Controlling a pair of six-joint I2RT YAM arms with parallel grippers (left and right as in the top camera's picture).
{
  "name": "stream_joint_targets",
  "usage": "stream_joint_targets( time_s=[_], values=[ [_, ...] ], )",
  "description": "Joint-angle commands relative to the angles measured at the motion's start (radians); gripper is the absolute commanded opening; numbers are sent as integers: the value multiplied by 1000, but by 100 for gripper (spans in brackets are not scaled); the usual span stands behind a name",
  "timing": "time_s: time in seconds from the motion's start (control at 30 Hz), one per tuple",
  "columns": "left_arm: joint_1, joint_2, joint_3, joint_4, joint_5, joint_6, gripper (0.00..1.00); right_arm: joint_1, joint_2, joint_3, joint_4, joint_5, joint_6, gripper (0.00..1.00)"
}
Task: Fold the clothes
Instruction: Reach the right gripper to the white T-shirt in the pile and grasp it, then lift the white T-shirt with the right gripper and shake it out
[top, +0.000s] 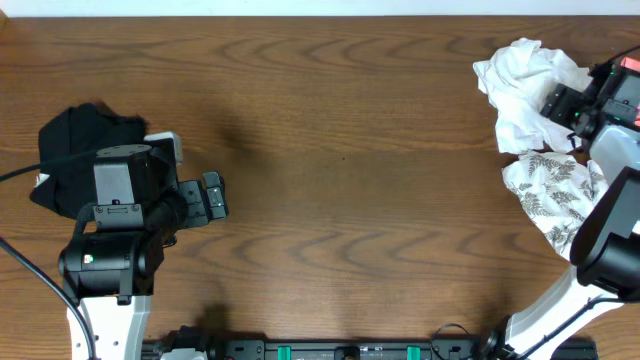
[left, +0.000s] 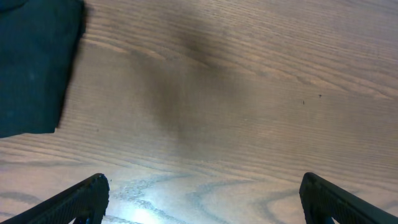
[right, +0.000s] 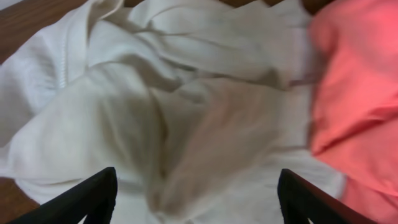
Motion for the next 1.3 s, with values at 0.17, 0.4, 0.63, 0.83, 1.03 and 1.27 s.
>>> stream_joint_targets(
  time_s=[0.17,0.4,0.63,0.83,1.03,1.27],
  values=[
    [-4,3,17,2,-2,10,98,17,94,5,25,-19,49,69],
    [-4,3,17,2,-2,10,98,17,96,7,60,-45,68,8],
    [-4,3,17,5,-2,10,98,22,-76,34,20,-74,66,1],
    [-4,3,17,12,-2,10,98,73,-338,146,-206,-74,1,1],
    [-4,3,17,20,-2,10,98,187,-513,224,-417,-74,-113,1],
    [-4,3,17,19,-2,10,98,302,-562,223,-562,-74,-170,1]
  ],
)
